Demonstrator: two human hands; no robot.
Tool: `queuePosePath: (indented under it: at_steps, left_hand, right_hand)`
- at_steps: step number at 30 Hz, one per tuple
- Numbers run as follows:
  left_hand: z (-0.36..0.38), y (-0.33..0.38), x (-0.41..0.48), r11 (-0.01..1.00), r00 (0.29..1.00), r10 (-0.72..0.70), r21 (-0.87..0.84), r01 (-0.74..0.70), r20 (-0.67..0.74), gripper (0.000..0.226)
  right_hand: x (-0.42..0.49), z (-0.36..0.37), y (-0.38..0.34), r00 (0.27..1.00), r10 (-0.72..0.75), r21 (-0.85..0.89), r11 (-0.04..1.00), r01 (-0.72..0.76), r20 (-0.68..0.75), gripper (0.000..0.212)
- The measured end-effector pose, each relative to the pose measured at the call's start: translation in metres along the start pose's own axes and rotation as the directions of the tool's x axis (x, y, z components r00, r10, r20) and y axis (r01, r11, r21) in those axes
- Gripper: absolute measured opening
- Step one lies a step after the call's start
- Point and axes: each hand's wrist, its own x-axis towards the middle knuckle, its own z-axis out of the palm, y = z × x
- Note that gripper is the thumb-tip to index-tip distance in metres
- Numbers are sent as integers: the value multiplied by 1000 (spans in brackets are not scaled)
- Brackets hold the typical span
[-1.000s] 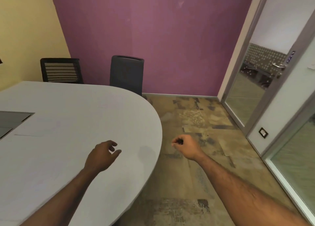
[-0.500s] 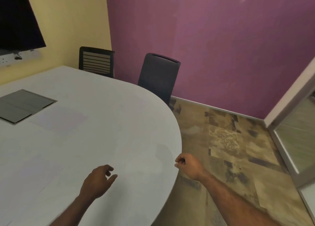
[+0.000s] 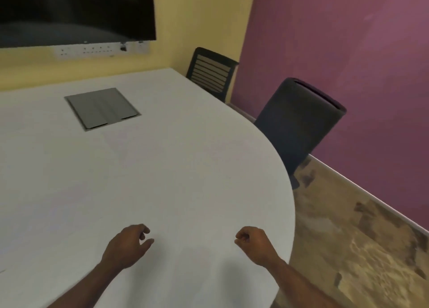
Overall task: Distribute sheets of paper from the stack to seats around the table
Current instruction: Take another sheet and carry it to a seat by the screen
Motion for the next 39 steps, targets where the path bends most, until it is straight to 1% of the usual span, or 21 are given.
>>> queuePosePath:
  at_steps: [4, 6, 7, 10, 13, 16, 20, 23, 26, 30, 32, 33, 34, 36, 38, 39]
  left_hand:
    - [6, 18, 25, 989, 988, -148, -1, 149, -47, 31]
    - [11, 27, 33, 977, 975, -209, 9, 211, -80, 32]
    - [13, 32, 36, 969, 966, -242, 15, 245, -93, 33]
    - [18, 44, 45, 945, 936, -324, 7, 328, -135, 33]
    - [19, 50, 46, 923, 909, -382, -16, 385, -166, 32]
    - [19, 46, 53, 913, 899, -401, 7, 409, -176, 33]
    - [8, 30, 78, 907, 895, -408, 30, 420, -183, 34]
    - [0, 13, 114, 904, 884, -419, 0, 428, -205, 35]
    - [0, -6, 158, 905, 878, -420, -42, 423, -229, 38]
    - [4, -29, 213, 892, 848, -451, -129, 433, -277, 40]
    - [7, -40, 240, 870, 805, -491, -223, 439, -332, 36]
    - [6, -46, 255, 850, 770, -523, -291, 440, -364, 33]
    - [5, -50, 268, 816, 721, -570, -369, 444, -394, 31]
    - [1, -59, 294, 722, 588, -682, -531, 444, -435, 30]
    - [0, -69, 315, 604, 465, -786, -665, 439, -408, 33]
    - [0, -72, 325, 551, 421, -825, -702, 451, -377, 37]
  right_hand:
    - [63, -9, 3, 987, -121, -53, 990, 127, 108, 2]
    - [97, -15, 4, 970, -178, -78, 978, 192, 164, 5]
    - [113, -17, 3, 963, -203, -85, 972, 221, 178, 8]
    - [158, -25, -3, 950, -271, -73, 956, 284, 155, 17]
    - [192, -24, -14, 934, -301, -51, 947, 316, 194, 16]
    - [219, -15, -31, 926, -296, -29, 950, 311, 235, 13]
    - [257, 1, -58, 913, -328, -9, 940, 341, 242, 18]
    - [286, 16, -75, 905, -343, -37, 931, 363, 251, 19]
    - [327, 30, -97, 883, -391, -83, 902, 425, 261, 19]
    - [383, 55, -132, 855, -447, -76, 874, 480, 265, 16]
    - [412, 69, -153, 822, -494, -84, 841, 535, 284, 13]
    - [427, 76, -165, 805, -518, -79, 825, 559, 288, 12]
    - [443, 83, -176, 794, -534, -67, 816, 574, 291, 11]
    - [471, 96, -196, 789, -550, -44, 812, 582, 275, 10]
    - [494, 109, -209, 787, -562, -31, 809, 588, 253, 6]
    - [504, 115, -214, 788, -569, -23, 807, 590, 237, 10]
